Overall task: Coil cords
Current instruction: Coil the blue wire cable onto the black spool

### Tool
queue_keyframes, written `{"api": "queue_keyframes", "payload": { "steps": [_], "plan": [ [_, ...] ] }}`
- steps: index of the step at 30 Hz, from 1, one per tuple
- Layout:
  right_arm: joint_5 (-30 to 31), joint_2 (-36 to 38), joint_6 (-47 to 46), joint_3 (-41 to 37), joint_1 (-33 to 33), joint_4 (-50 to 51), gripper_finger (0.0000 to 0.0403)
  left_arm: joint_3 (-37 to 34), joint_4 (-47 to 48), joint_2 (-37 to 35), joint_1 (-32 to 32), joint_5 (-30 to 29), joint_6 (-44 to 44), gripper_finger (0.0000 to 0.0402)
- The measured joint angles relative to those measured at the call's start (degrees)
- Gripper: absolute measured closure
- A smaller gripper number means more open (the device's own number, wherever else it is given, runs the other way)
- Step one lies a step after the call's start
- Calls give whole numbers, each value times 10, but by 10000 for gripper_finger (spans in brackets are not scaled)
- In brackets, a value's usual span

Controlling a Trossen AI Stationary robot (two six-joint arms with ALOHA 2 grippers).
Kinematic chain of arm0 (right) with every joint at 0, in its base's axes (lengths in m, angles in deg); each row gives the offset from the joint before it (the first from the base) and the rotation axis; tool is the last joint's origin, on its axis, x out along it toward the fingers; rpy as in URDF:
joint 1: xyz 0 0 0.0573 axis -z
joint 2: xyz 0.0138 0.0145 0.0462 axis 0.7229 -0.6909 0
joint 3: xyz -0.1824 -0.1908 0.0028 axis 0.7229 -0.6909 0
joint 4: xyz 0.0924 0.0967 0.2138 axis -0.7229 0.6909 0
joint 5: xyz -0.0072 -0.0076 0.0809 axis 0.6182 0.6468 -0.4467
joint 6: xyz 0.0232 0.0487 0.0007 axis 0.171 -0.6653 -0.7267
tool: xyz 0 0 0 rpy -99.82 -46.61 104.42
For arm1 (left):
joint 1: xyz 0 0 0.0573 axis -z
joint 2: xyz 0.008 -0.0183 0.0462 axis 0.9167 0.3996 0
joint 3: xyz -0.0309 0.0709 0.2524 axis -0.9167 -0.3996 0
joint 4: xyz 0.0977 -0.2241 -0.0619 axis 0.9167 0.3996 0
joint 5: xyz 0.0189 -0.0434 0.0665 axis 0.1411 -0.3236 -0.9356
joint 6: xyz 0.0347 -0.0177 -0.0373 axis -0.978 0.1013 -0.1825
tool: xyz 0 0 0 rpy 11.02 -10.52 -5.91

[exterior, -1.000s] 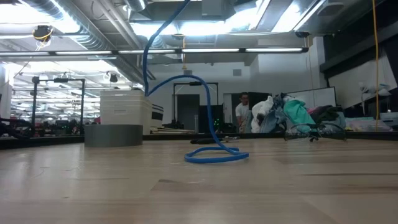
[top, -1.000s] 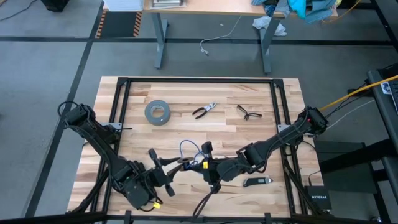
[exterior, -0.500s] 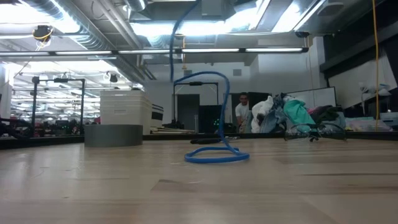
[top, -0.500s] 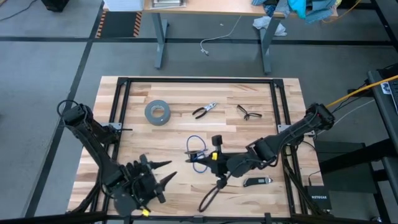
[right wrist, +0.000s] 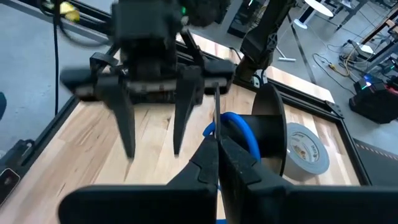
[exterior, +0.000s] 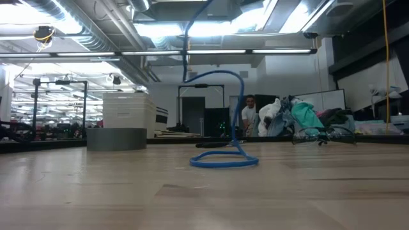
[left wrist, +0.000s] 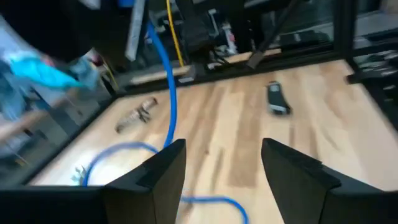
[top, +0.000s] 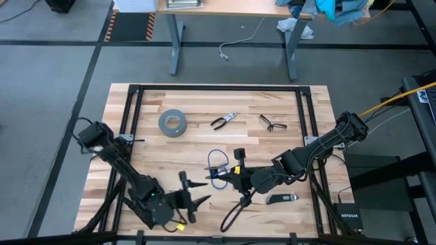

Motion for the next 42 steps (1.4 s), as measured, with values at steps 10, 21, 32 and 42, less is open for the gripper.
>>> {"api": "queue_keyframes", "payload": {
  "steps": [10,21,32,42],
  "plan": [
    [-15,0,0,0,0,3,403,0,-105,84,-32,-59,-132,199],
    [-15,0,-1,0,0,27,403,0,-116,92,-34,-102,-154,199],
    [-19,0,-1,0,0,22,403,0,-109,92,-60,-100,-139,199],
    [-26,0,-2,0,0,22,403,0,-89,92,-94,-73,-124,245]
  ]
}}
